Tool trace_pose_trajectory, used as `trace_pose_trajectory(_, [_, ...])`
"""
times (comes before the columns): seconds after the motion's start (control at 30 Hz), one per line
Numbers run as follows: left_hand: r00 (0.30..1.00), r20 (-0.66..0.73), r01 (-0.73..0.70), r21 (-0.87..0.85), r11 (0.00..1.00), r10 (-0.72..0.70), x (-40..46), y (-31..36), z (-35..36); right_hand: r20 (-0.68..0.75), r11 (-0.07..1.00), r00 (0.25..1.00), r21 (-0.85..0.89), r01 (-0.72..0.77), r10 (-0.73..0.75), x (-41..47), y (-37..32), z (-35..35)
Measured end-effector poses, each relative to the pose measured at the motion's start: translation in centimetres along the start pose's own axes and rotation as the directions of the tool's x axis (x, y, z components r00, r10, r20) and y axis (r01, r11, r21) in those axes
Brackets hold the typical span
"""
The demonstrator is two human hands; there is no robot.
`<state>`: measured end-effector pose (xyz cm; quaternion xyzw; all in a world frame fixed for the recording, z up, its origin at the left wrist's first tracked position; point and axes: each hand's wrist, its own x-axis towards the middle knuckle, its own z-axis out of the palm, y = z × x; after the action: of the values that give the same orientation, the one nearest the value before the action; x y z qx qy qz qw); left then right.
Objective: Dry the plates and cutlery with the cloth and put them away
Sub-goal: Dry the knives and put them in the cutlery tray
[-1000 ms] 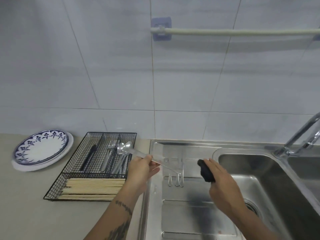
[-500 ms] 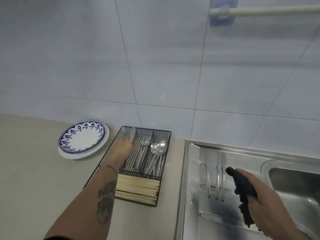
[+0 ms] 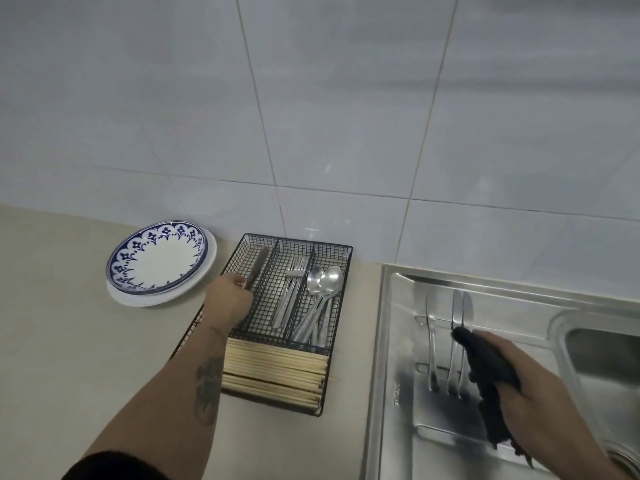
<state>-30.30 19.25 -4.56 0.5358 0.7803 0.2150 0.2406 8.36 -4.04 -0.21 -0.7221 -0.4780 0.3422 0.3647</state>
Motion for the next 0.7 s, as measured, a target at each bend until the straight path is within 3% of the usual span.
trace_pose_trajectory(0.13, [0.997,-0.067,-0.040,0.045,0.998,0.043,-1.5,1.3,-0.2,-0.023,0.999,1.000,0.043,-0.002,0.003,0.1,0.1,-0.4])
trace_pose_trajectory(0.27, [0.956,-0.213,-0.226,-0.105,0.968,0.200,-5.1,5.7,1.1,-0.057,0.996,0.998,0.087,0.006,-0.001,-0.1,0.5,-1.4])
trace_pose_trajectory(0.33, [0.941,-0.141,-0.328,-0.172,0.929,0.307,-8.1,8.7,3.1,-0.082,0.996,0.997,0.091,0.005,0.002,-0.4,0.8,-1.9])
trace_pose_trajectory(0.47, [0.885,0.184,-0.390,-0.208,0.897,0.427,-14.6,13.6,9.1,-0.102,0.996,0.995,0.082,0.021,-0.013,-1.0,1.2,-2.7])
trace_pose_trajectory(0.57, [0.851,0.324,-0.403,-0.101,0.909,0.413,-18.2,15.8,13.7,-0.103,0.995,0.994,0.096,0.031,-0.021,-1.5,1.6,-3.2])
trace_pose_trajectory(0.7, [0.844,0.405,-0.434,0.134,0.891,0.351,-21.1,15.9,17.3,-0.101,0.997,0.994,0.066,0.041,-0.034,-2.2,2.4,-4.4])
